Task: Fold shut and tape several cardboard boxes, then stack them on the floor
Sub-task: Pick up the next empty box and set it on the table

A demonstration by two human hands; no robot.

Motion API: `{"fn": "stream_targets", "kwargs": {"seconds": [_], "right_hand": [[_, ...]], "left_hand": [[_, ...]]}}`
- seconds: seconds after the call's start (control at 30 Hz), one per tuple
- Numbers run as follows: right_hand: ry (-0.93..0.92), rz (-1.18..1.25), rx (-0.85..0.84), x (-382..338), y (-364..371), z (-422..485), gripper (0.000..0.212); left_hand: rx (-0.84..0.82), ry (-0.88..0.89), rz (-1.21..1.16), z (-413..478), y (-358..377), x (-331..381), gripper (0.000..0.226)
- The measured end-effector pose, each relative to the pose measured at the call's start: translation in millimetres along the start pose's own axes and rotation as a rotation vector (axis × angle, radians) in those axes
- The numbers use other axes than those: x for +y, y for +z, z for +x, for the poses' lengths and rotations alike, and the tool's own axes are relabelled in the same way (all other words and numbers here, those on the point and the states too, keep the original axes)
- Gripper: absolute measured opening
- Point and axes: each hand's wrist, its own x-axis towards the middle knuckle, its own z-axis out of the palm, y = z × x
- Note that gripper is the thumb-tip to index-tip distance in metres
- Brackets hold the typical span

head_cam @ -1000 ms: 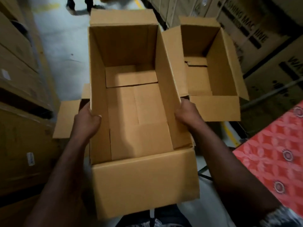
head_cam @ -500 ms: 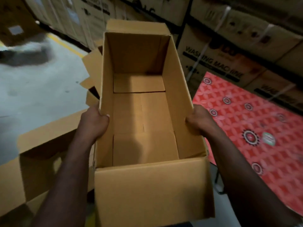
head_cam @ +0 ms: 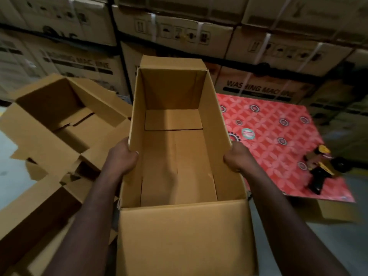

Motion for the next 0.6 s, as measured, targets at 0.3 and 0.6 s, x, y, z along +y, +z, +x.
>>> {"fn": "stream_targets", "kwargs": {"seconds": [0.3, 0.6], "right_hand": [[-0.017, 0.263, 0.108, 93, -49, 22, 0.045], [-0.564, -0.032, 0.189, 132, -74, 38, 0.067]], "left_hand": [[-0.055, 0.066, 0.076, 9, 101, 64, 0.047], [0.081, 0.191, 0.249, -31, 113, 83, 0.070]]}}
